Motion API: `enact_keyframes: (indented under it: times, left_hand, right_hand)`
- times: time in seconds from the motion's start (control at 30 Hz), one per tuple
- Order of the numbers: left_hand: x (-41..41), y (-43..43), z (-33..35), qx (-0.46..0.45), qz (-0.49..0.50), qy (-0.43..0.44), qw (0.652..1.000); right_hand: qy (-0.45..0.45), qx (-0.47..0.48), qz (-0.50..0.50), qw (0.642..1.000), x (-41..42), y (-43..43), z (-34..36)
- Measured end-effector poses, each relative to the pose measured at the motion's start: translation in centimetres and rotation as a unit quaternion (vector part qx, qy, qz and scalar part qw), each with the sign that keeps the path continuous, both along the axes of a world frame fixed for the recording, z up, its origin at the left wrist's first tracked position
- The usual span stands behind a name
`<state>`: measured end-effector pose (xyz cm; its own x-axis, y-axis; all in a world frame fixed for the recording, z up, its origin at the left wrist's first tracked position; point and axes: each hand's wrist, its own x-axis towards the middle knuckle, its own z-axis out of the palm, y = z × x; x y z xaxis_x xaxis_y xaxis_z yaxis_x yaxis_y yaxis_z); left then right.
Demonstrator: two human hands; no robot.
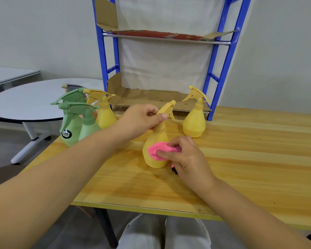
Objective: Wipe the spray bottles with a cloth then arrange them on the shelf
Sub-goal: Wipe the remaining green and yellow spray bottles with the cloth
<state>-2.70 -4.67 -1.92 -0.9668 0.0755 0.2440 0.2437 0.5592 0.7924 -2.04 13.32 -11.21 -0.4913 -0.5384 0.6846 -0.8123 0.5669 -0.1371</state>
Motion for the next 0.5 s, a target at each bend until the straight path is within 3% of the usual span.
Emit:
enact_keyframes:
  times: [0.2,0.37,0.5]
  left_hand:
    - [-0.6,-0.1,-0.3,0.030,-0.005,-0.001,1.000]
    - [-0.6,-0.2,-0.4,0.037,-0.030,0.004,0.999]
    - [-0.5,-0.4,-0.5,0.036,-0.042,0.008,0.998]
  right_hand:
    - [0.013,0.108,0.011,0.994,0.4,0.5,-0.2]
    - [0.052,-0.004,-0.023,0.998,-0.9,-0.3,2.5]
    - [0.038,-0.032,-0.031,0.998,-1.1,-0.8,1.3]
